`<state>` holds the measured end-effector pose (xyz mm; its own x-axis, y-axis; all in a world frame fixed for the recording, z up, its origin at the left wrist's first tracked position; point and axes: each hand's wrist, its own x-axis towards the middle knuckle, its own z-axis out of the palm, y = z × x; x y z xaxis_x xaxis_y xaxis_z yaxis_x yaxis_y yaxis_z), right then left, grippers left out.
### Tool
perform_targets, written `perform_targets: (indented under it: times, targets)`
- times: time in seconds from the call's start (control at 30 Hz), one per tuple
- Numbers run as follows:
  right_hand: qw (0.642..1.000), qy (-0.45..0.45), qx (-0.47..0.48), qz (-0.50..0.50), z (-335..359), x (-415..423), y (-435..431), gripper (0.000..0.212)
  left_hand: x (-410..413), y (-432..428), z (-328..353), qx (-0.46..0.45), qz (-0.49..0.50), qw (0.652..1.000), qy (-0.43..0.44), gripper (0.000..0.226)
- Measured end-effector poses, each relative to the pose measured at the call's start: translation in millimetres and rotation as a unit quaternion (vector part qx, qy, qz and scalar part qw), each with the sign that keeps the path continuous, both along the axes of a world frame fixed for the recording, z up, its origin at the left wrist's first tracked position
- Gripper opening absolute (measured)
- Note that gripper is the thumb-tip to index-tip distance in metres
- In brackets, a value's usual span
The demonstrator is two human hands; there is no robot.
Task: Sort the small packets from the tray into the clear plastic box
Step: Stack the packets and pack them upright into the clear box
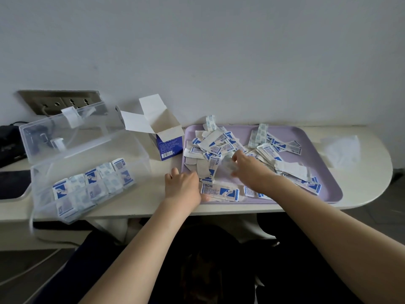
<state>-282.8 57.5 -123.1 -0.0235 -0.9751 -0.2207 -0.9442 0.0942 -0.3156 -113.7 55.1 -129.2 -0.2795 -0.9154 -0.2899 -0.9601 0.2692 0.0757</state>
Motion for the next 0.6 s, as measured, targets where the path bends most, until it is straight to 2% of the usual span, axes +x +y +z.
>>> perform_targets:
  times: [0.07, 0.17, 0.3, 0.4, 0.5, 0.6]
  targets:
    - [0.999, 0.034, -0.031, 0.003, 1, -4, -3, 0.025, 0, 0, 0, 0.005, 0.001, 1.0, 0.001, 0.059]
    - [0.998, -0.023, -0.047, 0.02, 5, -3, 1, 0.019, 1, -1, -1, 0.009, -0.002, 1.0, 0.003, 0.057]
    - [0.992, -0.077, 0.025, 0.101, 6, 11, 15, 0.022, 1, -1, -1, 0.007, -0.001, 1.0, 0.009, 0.054]
    - [0.987, -0.087, 0.066, 0.119, 1, 19, 18, 0.026, 1, -3, -3, 0.008, 0.003, 1.0, 0.022, 0.046]
    - [0.99, -0.066, 0.05, 0.11, -3, 22, 16, 0.032, 3, -5, -4, 0.022, 0.012, 0.999, 0.032, 0.045]
    - [0.991, -0.004, 0.037, 0.132, -6, 25, 16, 0.039, 5, -6, -4, 0.034, 0.017, 0.999, 0.035, 0.042]
